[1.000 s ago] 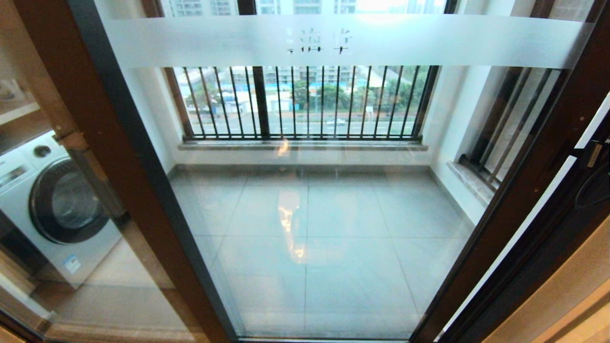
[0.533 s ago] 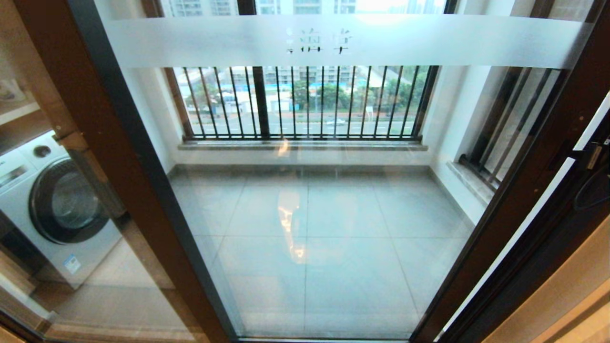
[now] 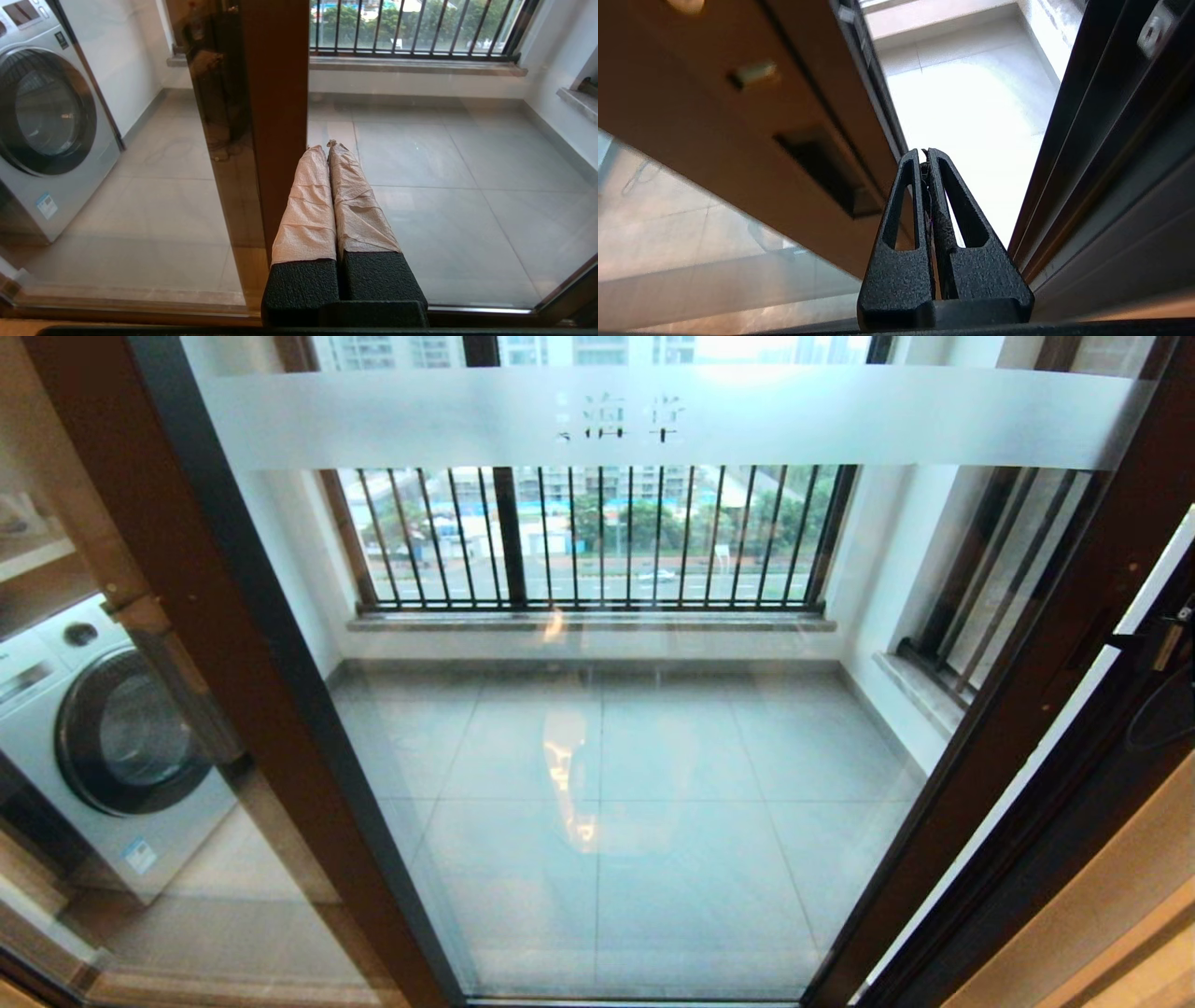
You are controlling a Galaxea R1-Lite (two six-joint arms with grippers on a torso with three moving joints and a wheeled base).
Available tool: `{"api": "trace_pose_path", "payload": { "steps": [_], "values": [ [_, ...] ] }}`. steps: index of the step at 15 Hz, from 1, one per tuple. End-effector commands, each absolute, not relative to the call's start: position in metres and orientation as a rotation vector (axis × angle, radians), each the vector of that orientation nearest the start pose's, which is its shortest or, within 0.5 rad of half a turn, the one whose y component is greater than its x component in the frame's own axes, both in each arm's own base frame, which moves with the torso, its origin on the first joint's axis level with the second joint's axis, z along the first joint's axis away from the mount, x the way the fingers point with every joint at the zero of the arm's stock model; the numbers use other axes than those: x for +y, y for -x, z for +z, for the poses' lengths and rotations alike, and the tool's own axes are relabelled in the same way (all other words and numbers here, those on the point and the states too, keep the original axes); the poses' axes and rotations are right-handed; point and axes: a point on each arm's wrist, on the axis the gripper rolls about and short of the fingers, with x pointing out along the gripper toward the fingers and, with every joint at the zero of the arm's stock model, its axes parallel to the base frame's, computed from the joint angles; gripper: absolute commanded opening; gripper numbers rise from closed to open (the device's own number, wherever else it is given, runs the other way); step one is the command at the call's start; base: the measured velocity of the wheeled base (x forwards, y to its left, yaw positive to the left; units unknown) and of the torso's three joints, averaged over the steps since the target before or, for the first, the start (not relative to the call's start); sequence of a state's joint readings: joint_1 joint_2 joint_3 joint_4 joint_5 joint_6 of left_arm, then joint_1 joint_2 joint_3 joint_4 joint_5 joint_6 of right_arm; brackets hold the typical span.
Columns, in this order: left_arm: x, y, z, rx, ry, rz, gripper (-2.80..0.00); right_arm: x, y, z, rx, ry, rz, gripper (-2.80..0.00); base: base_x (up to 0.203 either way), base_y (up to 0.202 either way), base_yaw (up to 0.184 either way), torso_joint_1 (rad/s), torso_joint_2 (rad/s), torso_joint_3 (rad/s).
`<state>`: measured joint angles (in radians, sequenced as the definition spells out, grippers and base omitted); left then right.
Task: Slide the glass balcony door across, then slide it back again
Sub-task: Open the slid door
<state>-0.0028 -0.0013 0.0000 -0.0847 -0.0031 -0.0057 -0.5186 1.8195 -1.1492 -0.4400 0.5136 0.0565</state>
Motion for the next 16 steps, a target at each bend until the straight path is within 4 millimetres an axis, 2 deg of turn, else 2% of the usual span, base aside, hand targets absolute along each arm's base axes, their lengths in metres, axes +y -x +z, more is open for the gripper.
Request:
{"api": "trace_pose_path", "payload": {
  "steps": [1,9,16],
  "values": [
    [0.000,0.020,0.075,-0.052,0.006,-0.006,-2.80,-0.160,-0.312,0.221,0.197,-0.167,0.009,-2.80,0.000,0.000,0.000,0.000,0.00,0.000],
    [0.000,0.020,0.075,-0.052,0.006,-0.006,-2.80,-0.153,-0.311,0.218,0.208,-0.164,0.021,-2.80,0.000,0.000,0.000,0.000,0.00,0.000],
    [0.000,0.020,0.075,-0.052,0.006,-0.006,-2.80,-0.186,-0.277,0.225,0.182,-0.120,-0.101,-2.80,0.000,0.000,0.000,0.000,0.00,0.000]
  ]
}}
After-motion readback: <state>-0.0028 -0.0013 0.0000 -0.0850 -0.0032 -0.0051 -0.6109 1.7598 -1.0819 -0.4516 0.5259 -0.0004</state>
